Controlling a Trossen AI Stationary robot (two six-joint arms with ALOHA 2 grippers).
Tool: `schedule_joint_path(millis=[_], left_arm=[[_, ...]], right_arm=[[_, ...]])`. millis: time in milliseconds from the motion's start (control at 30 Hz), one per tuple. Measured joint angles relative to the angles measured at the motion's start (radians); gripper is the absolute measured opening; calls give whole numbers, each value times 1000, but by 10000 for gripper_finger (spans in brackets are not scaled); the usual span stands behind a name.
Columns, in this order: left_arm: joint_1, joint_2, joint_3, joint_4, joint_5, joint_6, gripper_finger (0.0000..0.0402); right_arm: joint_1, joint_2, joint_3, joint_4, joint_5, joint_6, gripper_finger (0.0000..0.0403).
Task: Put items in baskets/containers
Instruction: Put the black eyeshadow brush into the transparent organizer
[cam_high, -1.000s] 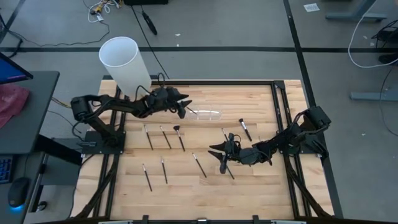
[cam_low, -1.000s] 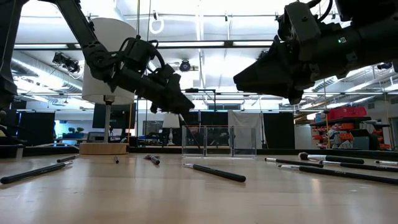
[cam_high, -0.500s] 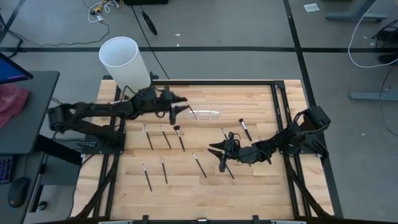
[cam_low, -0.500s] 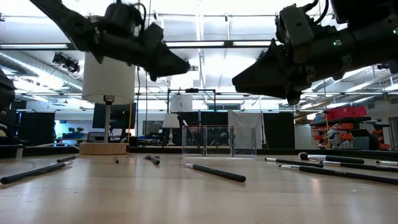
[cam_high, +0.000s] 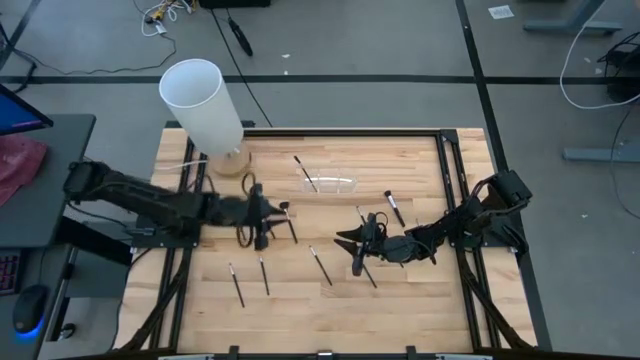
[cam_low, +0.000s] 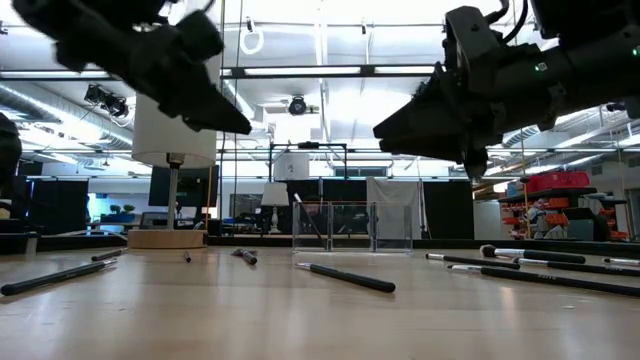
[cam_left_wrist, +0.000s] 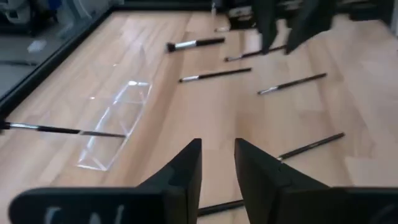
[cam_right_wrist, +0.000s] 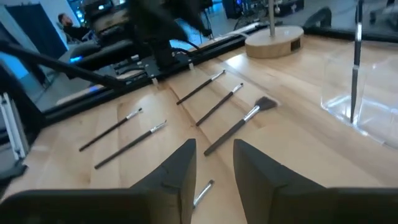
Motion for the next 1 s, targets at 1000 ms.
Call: schedule_joint_path(millis=[1000], left_arm=[[-201,1,-359,616,-206,-37,83]], right_arm=[[347,9,446,-1389,78,743,227]])
